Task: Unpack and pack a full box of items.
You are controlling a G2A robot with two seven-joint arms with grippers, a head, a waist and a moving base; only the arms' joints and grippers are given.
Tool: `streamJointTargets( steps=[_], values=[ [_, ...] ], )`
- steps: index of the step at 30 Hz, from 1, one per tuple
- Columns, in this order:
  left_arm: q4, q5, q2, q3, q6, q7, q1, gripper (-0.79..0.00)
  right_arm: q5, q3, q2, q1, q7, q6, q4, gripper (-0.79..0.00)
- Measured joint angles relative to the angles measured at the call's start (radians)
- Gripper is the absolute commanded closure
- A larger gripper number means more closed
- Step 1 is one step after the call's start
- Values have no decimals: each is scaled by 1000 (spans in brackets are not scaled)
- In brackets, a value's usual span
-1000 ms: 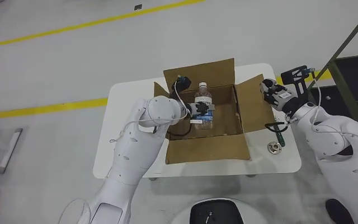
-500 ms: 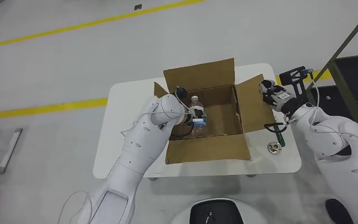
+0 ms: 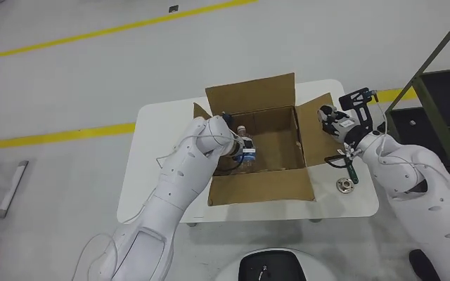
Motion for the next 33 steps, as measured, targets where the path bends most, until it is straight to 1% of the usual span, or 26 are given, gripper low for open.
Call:
streamJointTargets(
  steps=[1,2,7,13,16,19,20,23,26,27,33],
  values=[
    [8,-1,-3,4,-2,-1,-3,-369,0,-1,0,1,0,0,2,0],
    [15,-2,-5,8,-3,-2,-6,-785,-1,-1,0,2,1,-1,3,0],
    [56,-13,-16,14,-8,3,-24,-785,0,-2,0,5,5,0,5,0],
    [83,-12,-21,11,-17,16,-42,-785,7,2,0,8,12,-1,1,0],
    [74,-13,-20,1,-30,33,-45,-785,19,7,1,8,16,-6,-5,0],
    [26,0,-11,-17,-85,73,-40,-785,47,20,1,6,13,-9,-12,0],
    [3,6,-7,-24,-102,86,-36,-785,56,26,2,5,13,-9,-14,0],
    [-101,38,12,-57,-142,131,-5,-785,77,47,4,2,23,-13,-22,0],
    [-241,103,38,-95,-155,155,46,-785,78,63,7,-2,31,-13,-31,0],
    [-302,132,49,-113,-152,159,71,-785,79,68,8,-3,33,-13,-34,0],
    [-602,252,102,-230,-133,135,205,-785,91,70,9,0,43,-14,-50,0]
  ],
)
